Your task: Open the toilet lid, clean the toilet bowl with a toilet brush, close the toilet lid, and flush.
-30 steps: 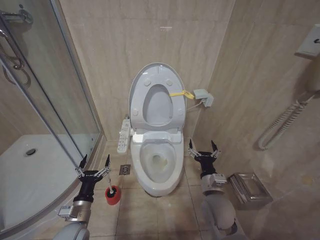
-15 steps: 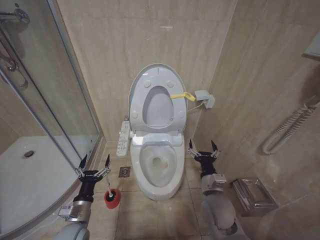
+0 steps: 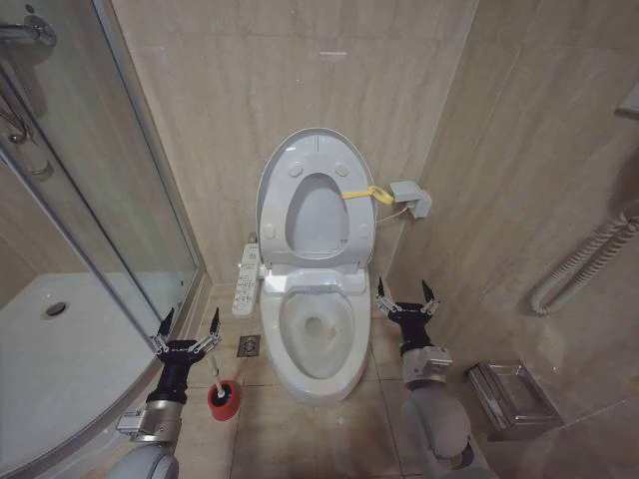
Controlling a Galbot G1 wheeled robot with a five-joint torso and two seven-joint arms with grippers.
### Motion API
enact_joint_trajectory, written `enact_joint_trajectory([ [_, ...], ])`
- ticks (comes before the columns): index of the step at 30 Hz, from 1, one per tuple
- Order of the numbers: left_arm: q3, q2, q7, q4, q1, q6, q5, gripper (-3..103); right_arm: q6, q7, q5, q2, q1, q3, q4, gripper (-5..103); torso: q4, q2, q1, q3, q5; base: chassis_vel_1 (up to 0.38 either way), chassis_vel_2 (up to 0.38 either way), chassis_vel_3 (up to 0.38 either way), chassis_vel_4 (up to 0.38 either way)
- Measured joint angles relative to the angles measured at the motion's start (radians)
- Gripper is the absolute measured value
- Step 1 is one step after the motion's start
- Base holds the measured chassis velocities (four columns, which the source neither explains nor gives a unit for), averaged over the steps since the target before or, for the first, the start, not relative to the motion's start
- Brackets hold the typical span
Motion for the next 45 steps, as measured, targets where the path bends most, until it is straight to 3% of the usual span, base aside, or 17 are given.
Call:
enact_joint_trajectory([
  [3, 0.074, -0.045, -0.068, 0.047, -0.049, 0.105, 0.077, 100, 0.000, 0.000, 0.000, 0.000, 0.000, 0.000, 0.000, 100, 0.0000, 0.000, 0.000, 0.000, -0.0003, 0.000, 0.000, 0.000, 0.000],
  [4, 0.074, -0.045, -0.068, 0.047, -0.049, 0.105, 0.077, 100, 0.000, 0.000, 0.000, 0.000, 0.000, 0.000, 0.000, 100, 0.0000, 0.000, 0.000, 0.000, -0.0003, 0.000, 0.000, 0.000, 0.000],
  [7, 0.140, -0.087, -0.132, 0.111, -0.108, 0.178, 0.157, 100, 0.000, 0.000, 0.000, 0.000, 0.000, 0.000, 0.000, 100, -0.0008, 0.000, 0.000, 0.000, -0.0005, 0.000, 0.000, 0.000, 0.000],
  [17, 0.132, -0.068, -0.161, 0.092, -0.104, 0.152, 0.222, 100, 0.000, 0.000, 0.000, 0.000, 0.000, 0.000, 0.000, 100, 0.0000, 0.000, 0.000, 0.000, -0.0003, 0.000, 0.000, 0.000, 0.000],
  [23, 0.110, -0.042, -0.182, -0.042, -0.063, 0.135, 0.247, 100, 0.000, 0.000, 0.000, 0.000, 0.000, 0.000, 0.000, 100, -0.0001, 0.000, 0.000, 0.000, 0.0000, 0.000, 0.000, 0.000, 0.000],
  [30, 0.110, -0.048, -0.163, -0.005, -0.044, 0.023, 0.224, 100, 0.000, 0.000, 0.000, 0.000, 0.000, 0.000, 0.000, 100, -0.0002, 0.000, 0.000, 0.000, -0.0002, 0.000, 0.000, 0.000, 0.000],
  [45, 0.110, -0.055, -0.156, -0.008, -0.045, 0.029, 0.223, 100, 0.000, 0.000, 0.000, 0.000, 0.000, 0.000, 0.000, 100, -0.0001, 0.000, 0.000, 0.000, -0.0003, -0.043, 0.045, 0.045, -0.043],
])
